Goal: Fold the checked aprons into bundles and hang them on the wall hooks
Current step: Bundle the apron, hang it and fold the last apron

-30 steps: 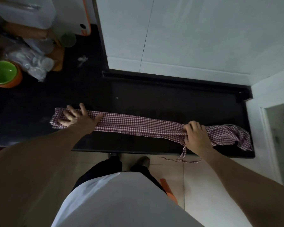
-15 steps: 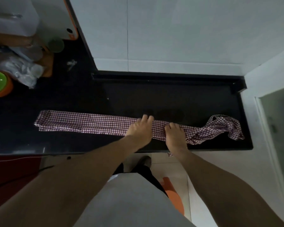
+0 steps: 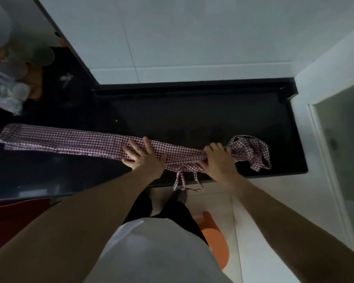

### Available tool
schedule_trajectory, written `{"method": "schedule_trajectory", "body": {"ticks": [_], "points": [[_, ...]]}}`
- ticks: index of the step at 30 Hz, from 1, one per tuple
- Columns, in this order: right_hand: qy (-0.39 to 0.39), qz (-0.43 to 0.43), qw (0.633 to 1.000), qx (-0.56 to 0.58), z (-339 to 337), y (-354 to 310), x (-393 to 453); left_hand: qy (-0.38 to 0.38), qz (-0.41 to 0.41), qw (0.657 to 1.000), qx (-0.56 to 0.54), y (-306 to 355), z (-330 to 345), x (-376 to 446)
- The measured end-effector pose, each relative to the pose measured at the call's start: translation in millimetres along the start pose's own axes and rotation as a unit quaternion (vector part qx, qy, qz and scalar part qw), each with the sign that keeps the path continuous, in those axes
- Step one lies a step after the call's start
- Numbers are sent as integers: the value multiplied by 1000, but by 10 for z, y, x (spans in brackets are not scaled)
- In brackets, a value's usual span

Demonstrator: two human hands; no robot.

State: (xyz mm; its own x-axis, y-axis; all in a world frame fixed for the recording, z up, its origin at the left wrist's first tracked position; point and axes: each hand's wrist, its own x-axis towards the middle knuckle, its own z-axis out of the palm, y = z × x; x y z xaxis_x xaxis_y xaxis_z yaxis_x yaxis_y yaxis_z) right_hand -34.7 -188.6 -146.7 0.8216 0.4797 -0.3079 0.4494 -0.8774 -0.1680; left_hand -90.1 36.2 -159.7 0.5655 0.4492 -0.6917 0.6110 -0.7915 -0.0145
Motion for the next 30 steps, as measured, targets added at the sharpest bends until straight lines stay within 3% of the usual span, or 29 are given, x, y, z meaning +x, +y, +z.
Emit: {"method": "schedule_trajectory", "body": {"ticks": [3,8,11,12,15,17,21,23,25,28,30], "points": [[-46,7,997,64,-82,362,-6,-16,-19,1000,-12,-61,-142,64],[-92,43,993,63,-248,695,-3,9,-72,997,6,-92,-300,128],[-113,57,988,87,-291,814,23,121,21,992,38,108,-325,42],[-117,60,987,94,-292,811,41,124,41,991,33,192,-300,-1],[-102,98,977,160,-355,835,92,25,14,999,-33,419,-186,-80],[-119,110,965,206,-425,864,134,0,9,999,-34,426,-131,-41],[-211,134,907,338,-628,984,120,-10,2,999,-37,341,-181,76],[-297,114,885,339,-770,1111,93,-21,-3,999,-38,288,-211,130],[-349,99,888,284,-924,1229,64,-18,-7,999,-39,222,-220,167],[-286,128,907,281,-1021,1513,14,-7,-12,999,-34,173,-212,213],[-231,192,862,408,-1033,1783,-65,-5,-15,999,-28,178,-204,222]]}}
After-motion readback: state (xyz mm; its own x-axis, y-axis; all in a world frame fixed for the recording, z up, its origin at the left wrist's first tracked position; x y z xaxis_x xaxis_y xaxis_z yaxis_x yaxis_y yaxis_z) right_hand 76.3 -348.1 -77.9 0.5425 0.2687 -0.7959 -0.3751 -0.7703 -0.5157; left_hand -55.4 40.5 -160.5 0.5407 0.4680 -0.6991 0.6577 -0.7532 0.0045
